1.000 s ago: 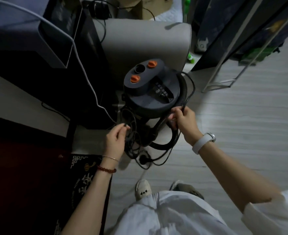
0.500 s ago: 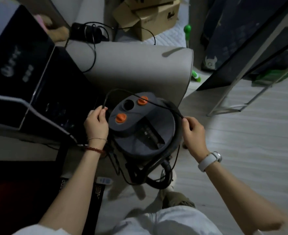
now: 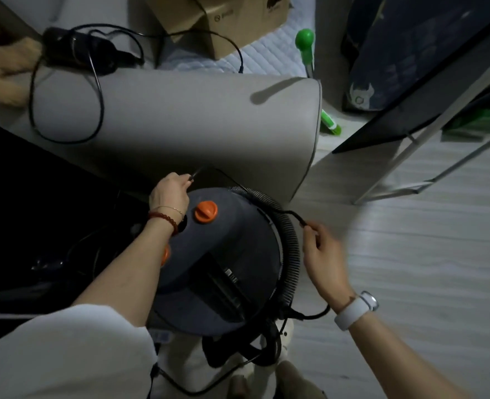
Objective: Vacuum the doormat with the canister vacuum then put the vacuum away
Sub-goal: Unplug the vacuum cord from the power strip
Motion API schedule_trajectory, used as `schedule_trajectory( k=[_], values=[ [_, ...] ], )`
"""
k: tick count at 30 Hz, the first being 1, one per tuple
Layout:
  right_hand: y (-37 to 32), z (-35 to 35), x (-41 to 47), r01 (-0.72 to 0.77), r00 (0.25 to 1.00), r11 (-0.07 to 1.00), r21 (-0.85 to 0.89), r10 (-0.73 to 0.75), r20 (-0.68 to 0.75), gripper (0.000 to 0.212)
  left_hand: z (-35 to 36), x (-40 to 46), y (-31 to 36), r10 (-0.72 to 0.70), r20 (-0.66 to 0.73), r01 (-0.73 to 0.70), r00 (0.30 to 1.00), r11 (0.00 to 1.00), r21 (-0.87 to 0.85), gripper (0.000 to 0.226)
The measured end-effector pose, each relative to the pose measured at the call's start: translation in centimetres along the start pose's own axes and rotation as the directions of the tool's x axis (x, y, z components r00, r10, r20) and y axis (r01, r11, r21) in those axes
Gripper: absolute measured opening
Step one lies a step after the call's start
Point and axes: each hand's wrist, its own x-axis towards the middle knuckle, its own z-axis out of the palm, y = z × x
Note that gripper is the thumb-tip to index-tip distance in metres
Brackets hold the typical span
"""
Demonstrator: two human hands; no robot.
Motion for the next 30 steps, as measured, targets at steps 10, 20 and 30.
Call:
schedule_trajectory(
  k=[10,20,30],
  values=[
    [2.4,2.1,0.6,-0.047,0.913,0.962,-0.269,0.150,0.379,0.027,3.1,1.3,-1.9,-0.056,0.225,0.034,0.973,0.994,0.101,0.037],
    [4.4,2.1,-0.7,-0.161,0.949,0.951,-0.266,0.223,0.222,0.029,4.1,2.4,-1.8,-0.190,0.080,0.181,0.978,0.978,0.105,0.039],
    [2.5,2.9,-1.6,-0.163,0.972,0.964,-0.209,0.193,0.135,0.028,3.0,-7.9,-4.9,-0.234,-0.040,0.237,0.971,0.968,0.087,0.053]
  ],
)
